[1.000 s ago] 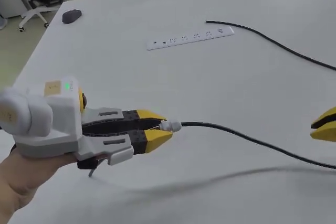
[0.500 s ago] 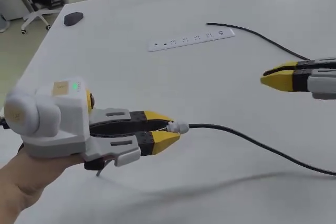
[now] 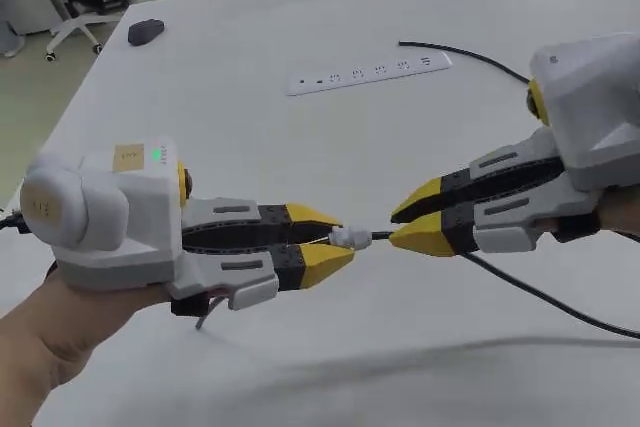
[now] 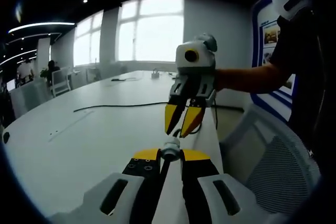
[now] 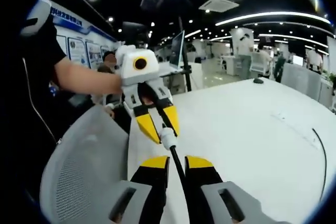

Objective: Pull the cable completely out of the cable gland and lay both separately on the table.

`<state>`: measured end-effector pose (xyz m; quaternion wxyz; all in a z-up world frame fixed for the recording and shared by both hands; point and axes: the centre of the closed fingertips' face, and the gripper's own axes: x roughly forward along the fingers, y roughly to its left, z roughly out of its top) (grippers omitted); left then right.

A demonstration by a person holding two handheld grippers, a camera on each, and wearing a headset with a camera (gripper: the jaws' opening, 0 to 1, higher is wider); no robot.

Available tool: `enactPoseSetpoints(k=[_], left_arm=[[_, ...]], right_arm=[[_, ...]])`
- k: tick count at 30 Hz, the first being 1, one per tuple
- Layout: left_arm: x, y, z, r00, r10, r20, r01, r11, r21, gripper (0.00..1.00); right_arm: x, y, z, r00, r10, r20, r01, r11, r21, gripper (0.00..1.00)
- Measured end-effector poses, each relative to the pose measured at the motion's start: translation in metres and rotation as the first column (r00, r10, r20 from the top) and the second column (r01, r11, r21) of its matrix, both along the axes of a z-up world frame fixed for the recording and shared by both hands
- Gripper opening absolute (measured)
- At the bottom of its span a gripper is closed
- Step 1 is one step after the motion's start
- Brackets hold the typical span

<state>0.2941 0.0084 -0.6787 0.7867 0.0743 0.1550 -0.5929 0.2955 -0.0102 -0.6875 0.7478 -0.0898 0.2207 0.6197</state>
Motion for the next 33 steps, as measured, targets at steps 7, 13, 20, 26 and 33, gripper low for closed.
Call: enactPoseSetpoints(k=[7,13,20,26,33], left_arm=[[-0.002,-0.007,-0.001,1.0,-0.017,0.006,0.017,1.0,0.001,0.15],[-0.005,-0.012,-0.005,0.999,-0.036,0.01,0.035,0.999,0.017,0.15],[-0.005,-0.016,-0.004,0.999,-0.041,0.014,0.041,0.999,0.015,0.15],[-0.001,-0.01,-0.004,0.999,-0.026,0.022,0.025,0.999,0.021,0.15],[0.006,0.004,-0.001,0.999,0.005,0.044,-0.006,1.0,0.018,0.15]], right_arm=[[-0.006,0.003,-0.003,0.999,0.033,0.007,-0.033,0.999,-0.036,0.02],[-0.013,0.004,-0.007,0.997,0.075,0.036,-0.072,0.995,-0.073,0.01],[-0.015,0.0,-0.005,0.99,0.112,0.083,-0.103,0.99,-0.1,0.0],[-0.009,-0.027,-0.009,0.989,0.103,0.109,-0.086,0.984,-0.154,0.0],[0.007,-0.077,-0.025,0.992,0.032,0.12,0.0,0.965,-0.262,0.0]])
